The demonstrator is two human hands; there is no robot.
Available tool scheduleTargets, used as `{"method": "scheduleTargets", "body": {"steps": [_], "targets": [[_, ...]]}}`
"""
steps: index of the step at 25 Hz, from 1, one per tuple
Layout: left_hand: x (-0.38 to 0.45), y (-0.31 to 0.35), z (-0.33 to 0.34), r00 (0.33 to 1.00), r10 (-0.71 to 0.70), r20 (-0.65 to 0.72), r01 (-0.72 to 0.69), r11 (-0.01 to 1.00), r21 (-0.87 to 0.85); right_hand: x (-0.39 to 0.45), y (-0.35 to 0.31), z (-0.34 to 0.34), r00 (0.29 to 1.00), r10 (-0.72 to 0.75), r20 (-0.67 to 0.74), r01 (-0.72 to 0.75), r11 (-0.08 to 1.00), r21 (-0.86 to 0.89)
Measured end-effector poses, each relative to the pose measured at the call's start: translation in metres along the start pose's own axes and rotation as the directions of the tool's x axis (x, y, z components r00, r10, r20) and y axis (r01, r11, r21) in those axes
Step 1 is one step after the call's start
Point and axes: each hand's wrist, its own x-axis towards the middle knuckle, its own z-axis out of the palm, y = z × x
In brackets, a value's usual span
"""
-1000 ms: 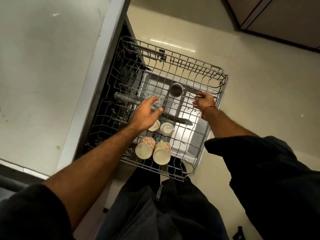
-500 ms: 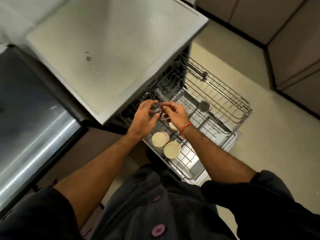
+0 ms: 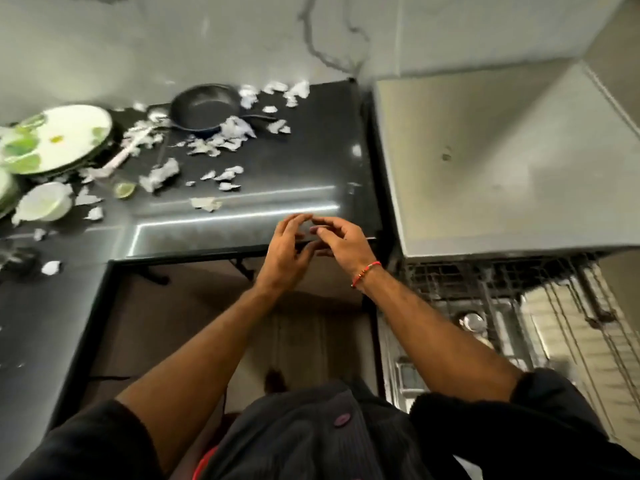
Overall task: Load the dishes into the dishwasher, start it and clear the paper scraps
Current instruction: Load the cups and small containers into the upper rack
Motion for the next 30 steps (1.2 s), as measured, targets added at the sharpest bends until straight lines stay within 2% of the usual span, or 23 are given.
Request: {"method": "scheduleTargets", "body": {"steps": [2,6,11,16,21,23,25,26,28,30], "targets": [[-0.008,-0.037,-0.049,0.995,-0.048,-0.083,0.049,0.999,0.006,0.018,-0.006,0.061,0.995,-0.009,0.103,0.012,1.000,-0.027],[-0.032,-0.113,-0.139,0.969,-0.137,-0.207,0.139,0.990,-0.005,0.038,-0.010,0.175,0.983,-0.011,0.184,0.025,0.997,-0.073],[-0.067,-0.198,-0.237,0.872,-0.312,-0.376,0.323,0.946,-0.035,0.063,-0.004,0.296,0.943,0.077,0.325,-0.047,0.994,-0.100],[-0.100,-0.250,-0.297,0.737,-0.419,-0.531,0.508,0.861,0.025,0.082,-0.003,0.381,0.885,0.125,0.448,-0.090,0.991,-0.099],[-0.120,-0.282,-0.359,0.493,-0.462,-0.737,0.790,0.593,0.158,0.091,-0.008,0.434,0.818,0.147,0.556,-0.061,0.984,-0.170],[-0.123,-0.298,-0.386,0.425,-0.534,-0.731,0.864,0.479,0.153,0.094,-0.011,0.444,0.802,0.162,0.574,-0.050,0.977,-0.206],[-0.121,-0.321,-0.404,0.365,-0.671,-0.646,0.910,0.402,0.096,0.099,-0.011,0.448,0.801,0.162,0.577,-0.030,0.972,-0.231],[-0.120,-0.332,-0.408,0.356,-0.732,-0.581,0.919,0.387,0.075,0.102,-0.011,0.447,0.805,0.156,0.572,-0.020,0.971,-0.236],[-0.117,-0.349,-0.412,0.388,-0.785,-0.484,0.910,0.411,0.064,0.106,-0.010,0.442,0.813,0.155,0.562,-0.012,0.968,-0.249],[-0.113,-0.348,-0.415,0.419,-0.759,-0.499,0.890,0.452,0.059,0.108,-0.008,0.435,0.815,0.162,0.557,-0.002,0.961,-0.277]]}}
